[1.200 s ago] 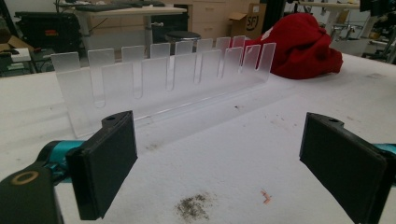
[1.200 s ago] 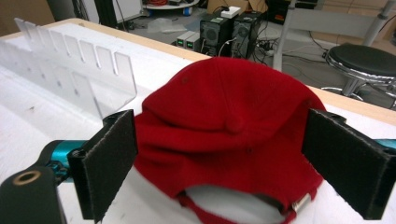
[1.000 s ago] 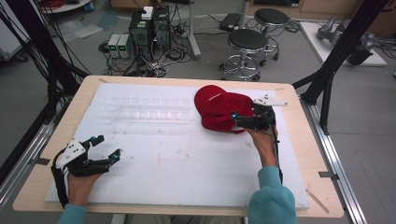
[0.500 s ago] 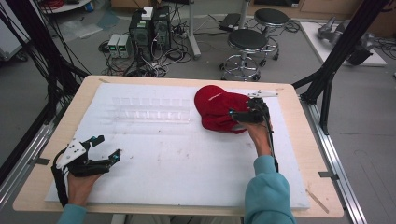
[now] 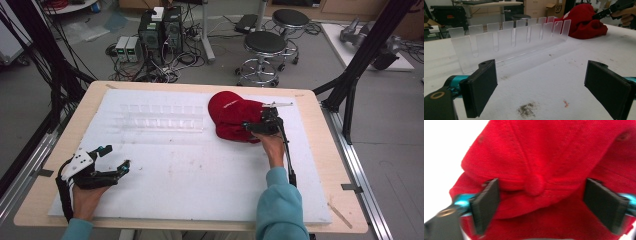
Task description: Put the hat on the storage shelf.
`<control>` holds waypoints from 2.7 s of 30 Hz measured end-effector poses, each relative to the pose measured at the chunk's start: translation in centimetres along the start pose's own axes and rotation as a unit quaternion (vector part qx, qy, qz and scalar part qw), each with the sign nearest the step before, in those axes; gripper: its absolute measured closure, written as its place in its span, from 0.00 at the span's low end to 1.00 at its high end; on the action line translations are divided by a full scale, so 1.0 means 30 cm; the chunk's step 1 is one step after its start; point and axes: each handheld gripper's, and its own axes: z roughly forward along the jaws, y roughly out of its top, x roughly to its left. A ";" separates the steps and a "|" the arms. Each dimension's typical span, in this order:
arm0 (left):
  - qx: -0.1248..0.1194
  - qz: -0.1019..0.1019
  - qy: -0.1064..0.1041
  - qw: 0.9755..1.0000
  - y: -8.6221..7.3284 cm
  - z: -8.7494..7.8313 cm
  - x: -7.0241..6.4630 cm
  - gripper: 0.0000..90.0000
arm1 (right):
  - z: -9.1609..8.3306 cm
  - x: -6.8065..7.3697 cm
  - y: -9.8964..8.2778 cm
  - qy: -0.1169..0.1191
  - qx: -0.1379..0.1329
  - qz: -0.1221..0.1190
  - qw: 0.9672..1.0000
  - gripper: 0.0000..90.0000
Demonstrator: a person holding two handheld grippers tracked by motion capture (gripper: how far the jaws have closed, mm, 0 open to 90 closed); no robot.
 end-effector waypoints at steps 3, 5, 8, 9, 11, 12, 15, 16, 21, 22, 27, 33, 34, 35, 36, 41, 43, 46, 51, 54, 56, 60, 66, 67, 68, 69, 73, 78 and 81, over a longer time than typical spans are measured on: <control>0.001 0.000 0.000 1.000 0.000 0.000 0.001 0.13 | 0.000 0.005 0.005 0.000 -0.007 -0.007 1.000 0.37; 0.001 0.001 0.000 1.000 0.000 0.000 0.000 0.13 | 0.000 0.004 0.005 0.001 -0.010 -0.006 1.000 0.47; 0.001 0.001 0.000 1.000 0.000 0.000 0.000 0.13 | 0.000 0.003 0.004 0.003 -0.007 -0.004 1.000 0.65; 0.002 0.001 0.000 1.000 0.000 0.001 0.000 0.13 | 0.000 0.004 0.004 0.004 -0.008 -0.004 1.000 0.70; 0.003 0.001 0.000 1.000 0.001 0.001 0.001 0.13 | 0.000 0.007 0.006 0.008 -0.010 -0.002 1.000 0.77; 0.003 0.001 0.000 1.000 0.001 0.001 0.000 0.13 | -0.001 0.008 0.006 0.008 -0.009 -0.003 1.000 0.79; 0.003 0.001 0.000 1.000 0.001 0.002 0.000 0.13 | -0.003 0.015 0.008 0.008 -0.006 -0.011 1.000 0.84; 0.004 0.001 -0.001 1.000 0.001 0.002 0.000 0.13 | -0.005 0.018 0.010 0.009 -0.005 -0.014 1.000 0.84; 0.005 0.003 0.000 1.000 0.002 0.002 -0.001 0.13 | -0.033 0.031 0.022 0.014 -0.003 -0.029 0.999 0.86; 0.004 0.002 0.000 1.000 0.002 0.003 -0.002 0.13 | -0.040 0.034 0.024 0.016 -0.004 -0.034 0.999 0.86; 0.006 0.002 -0.001 1.000 0.002 0.004 -0.002 0.13 | -0.084 0.055 0.044 0.024 -0.005 -0.065 0.998 0.87; 0.006 0.006 -0.001 1.000 0.002 0.003 -0.003 0.13 | -0.118 0.062 0.052 0.028 -0.007 -0.078 0.997 0.87; 0.005 0.006 -0.001 1.000 0.002 0.004 -0.003 0.13 | -0.123 0.062 0.052 0.028 -0.006 -0.080 0.996 0.87; 0.006 0.006 -0.002 1.000 0.003 0.003 -0.003 0.13 | -0.127 0.064 0.054 0.029 -0.007 -0.081 0.996 0.87; 0.007 0.005 -0.002 1.000 0.003 0.003 -0.002 0.13 | -0.133 0.066 0.056 0.029 -0.009 -0.086 0.996 0.87; 0.007 -0.003 -0.003 1.000 0.004 0.004 0.006 0.13 | -0.173 0.084 0.070 0.039 -0.026 -0.107 0.993 0.87; 0.008 -0.003 -0.005 1.000 0.005 0.004 0.007 0.13 | -0.193 0.093 0.075 0.048 -0.032 -0.115 0.992 0.87; 0.009 -0.004 -0.007 1.000 0.006 0.006 0.008 0.13 | -0.223 0.106 0.089 0.059 -0.036 -0.133 0.989 0.87; 0.013 -0.009 -0.012 1.000 0.009 0.006 0.008 0.13 | -0.270 0.141 0.124 0.080 -0.044 -0.161 0.983 0.87; 0.012 -0.011 -0.019 1.000 0.019 0.004 0.007 0.12 | -0.290 0.157 0.134 0.097 -0.054 -0.174 0.978 0.87; 0.011 -0.012 -0.023 1.000 0.032 0.002 0.005 0.12 | -0.299 0.170 0.138 0.104 -0.054 -0.183 0.976 0.87; 0.006 -0.009 -0.032 0.999 0.063 -0.002 0.004 0.12 | -0.311 0.194 0.142 0.123 -0.057 -0.200 0.970 0.87; -0.002 0.000 -0.049 0.999 0.113 -0.001 -0.007 0.12 | -0.325 0.236 0.144 0.171 -0.068 -0.228 0.956 0.87; -0.002 0.004 -0.053 0.999 0.126 0.000 -0.011 0.12 | -0.327 0.243 0.146 0.180 -0.072 -0.235 0.952 0.87; -0.002 0.004 -0.053 0.999 0.126 0.000 -0.011 0.12 | -0.327 0.243 0.146 0.180 -0.072 -0.235 0.952 0.87; -0.004 0.003 -0.062 0.998 0.141 0.002 -0.016 0.12 | -0.332 0.255 0.147 0.197 -0.075 -0.236 0.948 0.87; -0.013 -0.001 -0.083 0.996 0.171 0.006 -0.022 0.12 | -0.334 0.279 0.157 0.217 -0.075 -0.254 0.939 0.87; -0.014 0.004 -0.107 0.994 0.221 0.015 -0.019 0.11 | -0.332 0.314 0.167 0.254 -0.078 -0.274 0.924 0.86; -0.009 0.015 -0.128 0.992 0.258 0.023 -0.018 0.10 | -0.331 0.322 0.165 0.266 -0.074 -0.273 0.921 0.86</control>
